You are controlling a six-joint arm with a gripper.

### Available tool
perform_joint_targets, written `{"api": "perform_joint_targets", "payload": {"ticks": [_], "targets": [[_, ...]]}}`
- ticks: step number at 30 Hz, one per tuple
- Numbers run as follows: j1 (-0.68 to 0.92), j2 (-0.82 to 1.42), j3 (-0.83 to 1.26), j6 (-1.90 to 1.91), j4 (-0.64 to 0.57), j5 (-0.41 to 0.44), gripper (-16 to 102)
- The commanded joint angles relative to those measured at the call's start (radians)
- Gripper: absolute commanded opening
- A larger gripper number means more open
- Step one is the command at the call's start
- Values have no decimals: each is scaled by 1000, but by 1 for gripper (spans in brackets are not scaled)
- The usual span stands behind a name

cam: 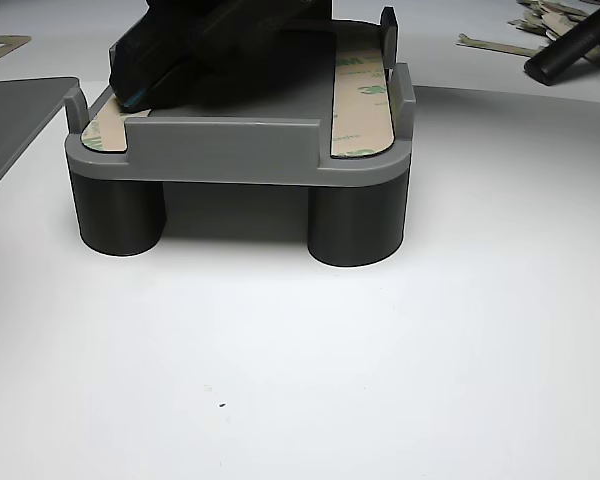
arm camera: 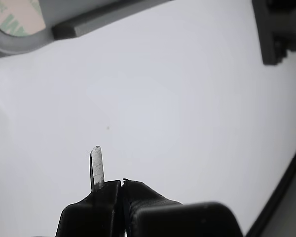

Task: Peel off protective film from adhesive tape.

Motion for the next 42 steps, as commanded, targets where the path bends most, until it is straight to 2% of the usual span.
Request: {"api": "perform_joint_targets", "payload": {"ticks": [1,6,10,14,17,24,34,42], "targets": [[8,-29,-25,-17,-40,23,-11],[60,-130,-41,-57,-80,91,-11],[132,-272,-97,-74,-104,186,-11],[230,-457,-219,-49,-57,293,-11],[279,-538,-281,-15,-28,342,-11],[324,-552,-247,18,-106,385,-11],[380,-568,-201,72,-149,453,-11],[382,-584,-172,61,-222,443,-10]]}}
